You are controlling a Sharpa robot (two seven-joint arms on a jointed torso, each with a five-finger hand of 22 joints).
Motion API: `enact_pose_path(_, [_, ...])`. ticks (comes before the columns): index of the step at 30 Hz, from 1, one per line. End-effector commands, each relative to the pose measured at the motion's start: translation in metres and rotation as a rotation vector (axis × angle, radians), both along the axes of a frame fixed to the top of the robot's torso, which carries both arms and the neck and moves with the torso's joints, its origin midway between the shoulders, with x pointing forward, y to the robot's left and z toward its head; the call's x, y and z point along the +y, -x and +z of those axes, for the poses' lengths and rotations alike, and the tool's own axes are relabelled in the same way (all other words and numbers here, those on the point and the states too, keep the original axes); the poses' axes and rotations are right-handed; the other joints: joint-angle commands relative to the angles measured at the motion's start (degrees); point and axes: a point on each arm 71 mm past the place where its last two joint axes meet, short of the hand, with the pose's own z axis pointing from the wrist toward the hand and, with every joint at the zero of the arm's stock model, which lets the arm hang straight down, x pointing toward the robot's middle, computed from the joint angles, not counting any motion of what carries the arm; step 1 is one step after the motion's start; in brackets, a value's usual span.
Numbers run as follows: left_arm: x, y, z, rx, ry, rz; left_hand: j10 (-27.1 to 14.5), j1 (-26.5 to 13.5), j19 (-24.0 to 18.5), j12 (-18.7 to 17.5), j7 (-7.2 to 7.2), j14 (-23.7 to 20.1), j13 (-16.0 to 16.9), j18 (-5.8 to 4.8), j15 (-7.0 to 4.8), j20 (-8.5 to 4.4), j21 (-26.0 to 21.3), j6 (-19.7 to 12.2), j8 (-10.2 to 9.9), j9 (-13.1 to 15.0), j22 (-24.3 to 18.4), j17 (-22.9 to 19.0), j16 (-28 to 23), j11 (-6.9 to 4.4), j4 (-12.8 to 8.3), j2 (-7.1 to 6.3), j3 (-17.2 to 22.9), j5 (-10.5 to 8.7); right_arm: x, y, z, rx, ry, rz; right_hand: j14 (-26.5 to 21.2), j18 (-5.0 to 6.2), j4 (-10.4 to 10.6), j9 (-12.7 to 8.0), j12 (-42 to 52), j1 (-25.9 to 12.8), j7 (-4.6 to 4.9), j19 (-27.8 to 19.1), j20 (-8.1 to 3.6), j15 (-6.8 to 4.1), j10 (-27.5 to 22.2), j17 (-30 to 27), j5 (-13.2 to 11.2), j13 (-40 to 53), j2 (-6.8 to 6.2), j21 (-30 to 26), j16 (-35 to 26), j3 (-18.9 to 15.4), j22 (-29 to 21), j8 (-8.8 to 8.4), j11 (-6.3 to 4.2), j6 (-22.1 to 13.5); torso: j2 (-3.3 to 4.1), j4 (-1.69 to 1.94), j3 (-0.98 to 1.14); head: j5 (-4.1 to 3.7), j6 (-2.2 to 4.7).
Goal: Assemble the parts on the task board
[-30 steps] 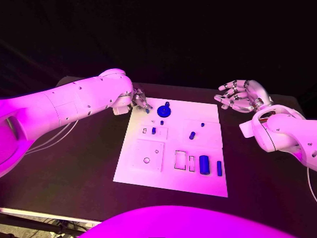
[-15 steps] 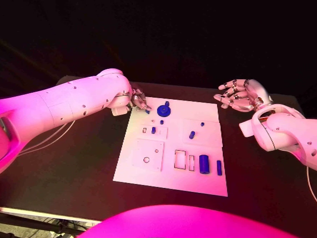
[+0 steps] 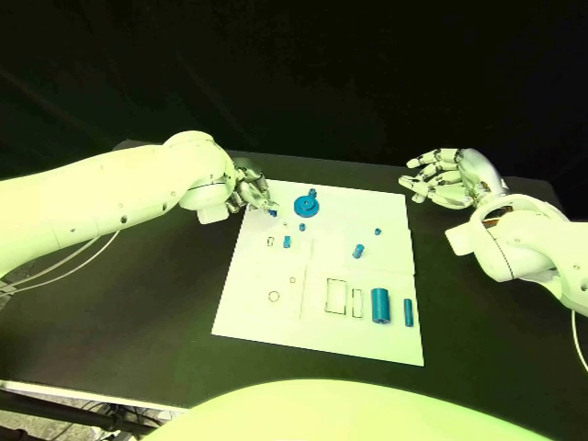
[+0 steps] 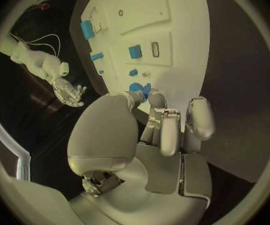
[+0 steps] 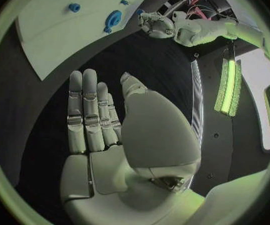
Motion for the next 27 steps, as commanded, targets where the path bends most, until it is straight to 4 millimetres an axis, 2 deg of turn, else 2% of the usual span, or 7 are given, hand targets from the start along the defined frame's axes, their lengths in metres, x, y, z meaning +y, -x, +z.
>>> enact_pose_path(1, [-0.001,0.007,0.006,-0.054,-0.014,-0.004,0.9,-0.2,0.8,0.5,-0.47,4.3,0.4,0.37,-0.47,0.0,0.5,0.4,0.5,5.0,0.5,10.1,0.5,-0.11,-5.4,-0.81,5.9,0.17,0.001,0.001,-0.001,0.006,0.0,0.019,0.4,0.68,0.0,-0.1,0.0,-0.5,0.75,0.1,0.21,-0.16,-0.3,0.0,0.2,-0.1,0.27,-0.3,-0.3,0.1,-0.1,0.25,0.11,-0.3,0.03,0.05,-0.02,0.14,0.04])
enact_pose_path(11, [-0.001,0.021,0.008,-0.102,-0.051,-0.036,1.9,-1.0,1.6,0.9,-0.67,4.6,1.0,0.16,-0.69,-0.22,1.0,0.8,0.9,5.5,1.5,10.9,0.9,-0.33,-6.3,-1.65,8.2,0.25,-0.001,0.002,-0.002,0.009,0.001,0.017,0.4,0.68,0.0,-0.1,0.1,-0.6,0.75,0.2,0.21,-0.15,-0.3,0.1,0.2,-0.2,0.38,-0.4,-0.4,0.2,-0.2,0.29,0.12,-0.3,0.04,0.1,-0.04,0.23,-0.08])
enact_pose_path(15, [-0.002,0.025,0.003,-0.104,-0.065,-0.049,2.5,-1.4,2.0,1.1,-0.78,4.7,1.3,0.05,-0.84,-0.37,1.3,1.0,1.0,5.7,2.0,11.2,1.0,-0.47,-7.1,-2.17,9.8,0.24,-0.001,0.002,-0.002,0.008,0.009,0.014,0.2,0.64,0.0,-0.2,-0.1,-0.6,0.82,0.1,0.26,-0.06,-0.6,0.2,0.2,-0.3,0.26,-0.5,-0.7,0.2,-0.3,0.28,0.21,-0.4,0.11,-0.01,0.01,0.4,-0.14])
enact_pose_path(19, [-0.004,0.03,-0.002,-0.099,-0.075,-0.063,2.7,-1.8,2.1,1.1,-0.81,4.8,1.4,0.04,-0.89,-0.43,1.3,1.0,1.0,5.9,2.1,11.3,1.1,-0.51,-7.5,-2.47,10.6,0.21,-0.002,0.002,-0.003,0.015,0.017,0.016,-2.4,0.48,0.0,-0.5,-2.3,-1.1,1.47,-1.7,1.07,0.91,-2.5,0.3,0.2,-2.4,0.18,-2.3,-3.2,0.2,-1.7,0.6,1.05,-0.8,0.13,-0.04,0.03,0.54,-0.22])
enact_pose_path(25, [-0.009,0.036,-0.006,-0.093,-0.094,-0.096,2.9,-2.1,2.2,1.2,-0.83,4.8,1.5,0.0,-0.91,-0.47,1.4,1.1,1.0,6.0,2.2,11.4,1.1,-0.54,-7.9,-2.71,11.2,0.23,-0.001,0.002,-0.003,0.019,0.014,0.028,-9.6,0.57,-0.1,-1.5,-9.9,-0.8,2.77,-6.9,3.62,3.3,-2.8,-3.7,0.2,-10.4,0.41,-7.2,-10.6,0.5,-6.0,1.09,2.72,-0.6,0.08,-0.05,0.04,0.78,-0.4])
enact_pose_path(27, [-0.01,0.037,-0.007,-0.087,-0.1,-0.106,2.9,-2.2,2.3,1.2,-0.84,4.9,1.5,-0.01,-0.92,-0.48,1.4,1.1,1.0,6.0,2.3,11.5,1.2,-0.55,-7.9,-2.76,11.3,0.24,-0.001,0.002,-0.003,0.019,0.011,0.031,-10.1,0.62,-0.2,-1.9,-11.4,-0.7,2.92,-7.4,3.99,3.63,-2.4,-4.9,0.2,-12.1,0.41,-7.8,-11.9,0.6,-6.9,0.95,2.9,-0.6,0.07,-0.04,0.03,0.83,-0.43])
